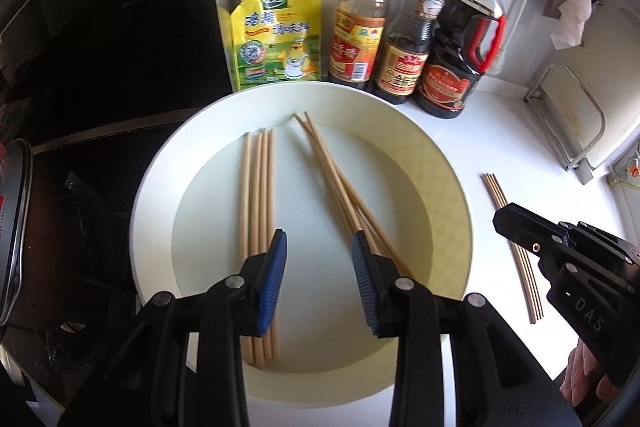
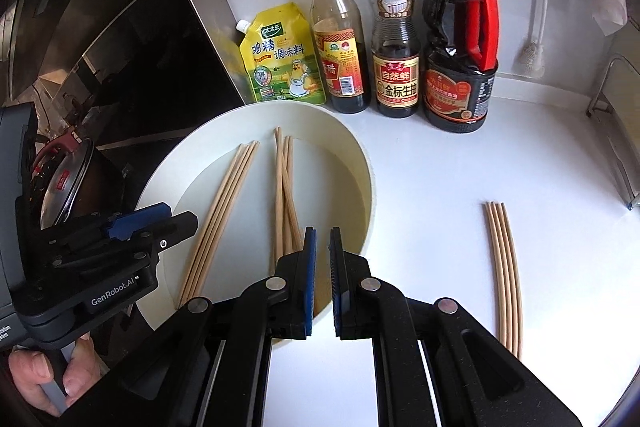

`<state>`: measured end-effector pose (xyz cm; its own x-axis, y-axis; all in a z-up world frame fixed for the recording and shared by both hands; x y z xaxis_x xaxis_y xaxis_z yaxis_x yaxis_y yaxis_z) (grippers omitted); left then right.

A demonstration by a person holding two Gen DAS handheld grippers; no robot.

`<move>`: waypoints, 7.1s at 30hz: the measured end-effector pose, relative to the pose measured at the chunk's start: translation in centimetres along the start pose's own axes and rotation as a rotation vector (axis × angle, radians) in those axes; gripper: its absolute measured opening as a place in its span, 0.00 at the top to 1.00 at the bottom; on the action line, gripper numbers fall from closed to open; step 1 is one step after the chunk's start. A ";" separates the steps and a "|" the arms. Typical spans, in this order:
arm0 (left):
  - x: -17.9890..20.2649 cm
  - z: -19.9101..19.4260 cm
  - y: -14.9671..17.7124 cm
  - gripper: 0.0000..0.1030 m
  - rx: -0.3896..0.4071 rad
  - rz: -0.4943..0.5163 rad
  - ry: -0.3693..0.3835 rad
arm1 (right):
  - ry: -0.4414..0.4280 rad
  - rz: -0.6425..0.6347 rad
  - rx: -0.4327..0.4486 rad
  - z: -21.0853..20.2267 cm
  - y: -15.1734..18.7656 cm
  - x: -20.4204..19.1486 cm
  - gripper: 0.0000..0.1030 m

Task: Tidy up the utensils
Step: 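Withdraw both open tools from the basin back over the remaining chopsticks, then close the right tool on one chopstick while the left tool grasps another, then carry both held chopsticks into the white basin and open both tools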

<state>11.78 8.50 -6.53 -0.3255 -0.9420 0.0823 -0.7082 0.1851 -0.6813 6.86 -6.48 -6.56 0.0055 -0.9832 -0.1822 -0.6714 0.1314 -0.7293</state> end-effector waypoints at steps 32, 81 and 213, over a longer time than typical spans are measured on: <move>12.5 -0.6 1.9 0.50 -0.019 0.077 0.066 | 0.069 0.083 -0.005 -5.6 3.8 11.4 0.80; 19.0 4.6 7.2 0.33 -0.078 0.001 -0.044 | 0.061 -0.025 -0.124 -0.5 9.4 20.0 0.67; 17.2 -1.2 -0.3 0.93 0.038 0.133 0.109 | 0.048 0.068 0.105 -7.3 2.5 14.1 0.94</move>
<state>5.63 -7.47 -4.06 -0.4823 -0.8735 0.0666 -0.6307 0.2935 -0.7184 -0.16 -20.95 -6.17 -0.0749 -0.9762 -0.2034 -0.5877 0.2080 -0.7819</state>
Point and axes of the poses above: each gripper's, at about its wrist camera, not at the fingertips, and z roughly the way its jaws point, x to its right, y to its underside, the point moved 3 cm from there along z, roughly the way its jaws point, and after that the axes turned 10 degrees about x, right-handed, at the moved point
